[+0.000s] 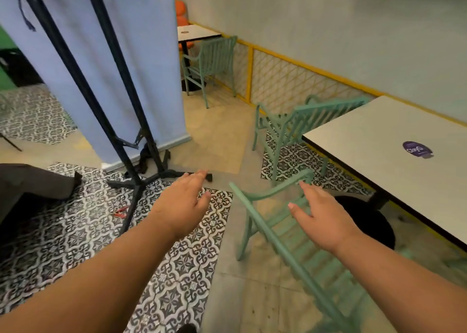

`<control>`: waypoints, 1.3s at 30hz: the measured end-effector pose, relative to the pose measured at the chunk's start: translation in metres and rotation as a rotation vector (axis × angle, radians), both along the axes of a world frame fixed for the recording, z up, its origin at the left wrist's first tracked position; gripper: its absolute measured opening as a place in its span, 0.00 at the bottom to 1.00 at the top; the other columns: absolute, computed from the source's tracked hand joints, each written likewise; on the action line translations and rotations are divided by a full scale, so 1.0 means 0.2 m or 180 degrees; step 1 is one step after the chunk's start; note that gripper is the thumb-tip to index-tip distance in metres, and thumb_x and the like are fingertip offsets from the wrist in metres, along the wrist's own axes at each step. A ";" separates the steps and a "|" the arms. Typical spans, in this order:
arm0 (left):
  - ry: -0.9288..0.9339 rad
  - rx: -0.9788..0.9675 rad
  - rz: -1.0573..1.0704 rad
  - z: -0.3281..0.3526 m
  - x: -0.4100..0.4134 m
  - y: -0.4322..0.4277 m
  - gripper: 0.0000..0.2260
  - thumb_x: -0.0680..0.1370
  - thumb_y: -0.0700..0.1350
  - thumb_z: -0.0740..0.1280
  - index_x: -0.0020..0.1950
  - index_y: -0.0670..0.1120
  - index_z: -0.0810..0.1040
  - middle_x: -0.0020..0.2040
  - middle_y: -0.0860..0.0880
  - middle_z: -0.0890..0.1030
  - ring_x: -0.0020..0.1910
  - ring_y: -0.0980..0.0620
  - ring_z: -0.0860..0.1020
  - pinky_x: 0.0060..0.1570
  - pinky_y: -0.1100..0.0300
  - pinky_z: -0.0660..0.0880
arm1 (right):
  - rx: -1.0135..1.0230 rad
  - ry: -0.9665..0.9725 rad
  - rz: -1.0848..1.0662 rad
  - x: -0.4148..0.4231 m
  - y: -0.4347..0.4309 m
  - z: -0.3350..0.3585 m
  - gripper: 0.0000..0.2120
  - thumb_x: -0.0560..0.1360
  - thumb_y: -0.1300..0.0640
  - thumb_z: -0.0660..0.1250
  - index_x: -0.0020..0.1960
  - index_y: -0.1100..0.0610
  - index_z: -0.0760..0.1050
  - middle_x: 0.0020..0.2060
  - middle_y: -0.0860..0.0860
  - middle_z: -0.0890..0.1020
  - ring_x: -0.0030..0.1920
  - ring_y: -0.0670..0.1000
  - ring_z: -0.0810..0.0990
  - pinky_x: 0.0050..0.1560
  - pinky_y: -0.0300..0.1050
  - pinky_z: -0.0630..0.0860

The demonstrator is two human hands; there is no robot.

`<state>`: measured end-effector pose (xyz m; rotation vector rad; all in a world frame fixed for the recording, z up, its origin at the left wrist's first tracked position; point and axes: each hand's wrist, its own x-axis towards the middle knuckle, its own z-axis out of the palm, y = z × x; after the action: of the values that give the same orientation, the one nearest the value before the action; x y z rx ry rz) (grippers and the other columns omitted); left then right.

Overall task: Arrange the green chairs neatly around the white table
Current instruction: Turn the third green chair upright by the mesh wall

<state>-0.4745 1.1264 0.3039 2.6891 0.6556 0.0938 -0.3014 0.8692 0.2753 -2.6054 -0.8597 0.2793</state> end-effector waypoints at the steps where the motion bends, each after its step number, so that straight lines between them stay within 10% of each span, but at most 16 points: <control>1: 0.0030 -0.0006 -0.0014 -0.01 0.01 0.11 0.27 0.86 0.53 0.55 0.83 0.49 0.54 0.82 0.50 0.59 0.82 0.50 0.53 0.78 0.54 0.51 | -0.0015 0.0012 -0.0016 0.00 0.10 -0.01 0.34 0.81 0.40 0.60 0.81 0.54 0.58 0.78 0.54 0.65 0.78 0.54 0.62 0.77 0.50 0.59; 9: 0.0144 0.0043 -0.0259 0.00 0.19 0.90 0.26 0.85 0.52 0.57 0.82 0.48 0.57 0.81 0.49 0.63 0.80 0.49 0.59 0.77 0.54 0.56 | 0.0026 0.0306 -0.0372 0.08 0.84 -0.06 0.33 0.81 0.38 0.58 0.81 0.51 0.56 0.77 0.53 0.65 0.64 0.54 0.78 0.73 0.52 0.66; 20: 0.0221 0.0100 -0.0591 0.00 0.78 1.34 0.27 0.85 0.54 0.55 0.83 0.50 0.56 0.81 0.51 0.62 0.80 0.50 0.58 0.77 0.52 0.57 | -0.0031 0.0318 -0.0563 0.58 1.24 -0.10 0.33 0.82 0.41 0.59 0.82 0.53 0.56 0.78 0.52 0.65 0.78 0.53 0.61 0.77 0.48 0.57; 39: 0.0219 0.0147 -0.1154 -0.07 1.97 2.01 0.27 0.85 0.56 0.51 0.84 0.52 0.50 0.83 0.53 0.55 0.82 0.52 0.52 0.79 0.54 0.52 | -0.0132 0.0106 -0.1176 1.58 1.71 -0.12 0.34 0.81 0.38 0.58 0.81 0.53 0.57 0.77 0.53 0.68 0.77 0.53 0.64 0.77 0.51 0.61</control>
<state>-0.0808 1.5283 0.2893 2.8177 0.1780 -0.0799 0.0150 1.2103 0.2510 -2.7234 -0.3517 0.2368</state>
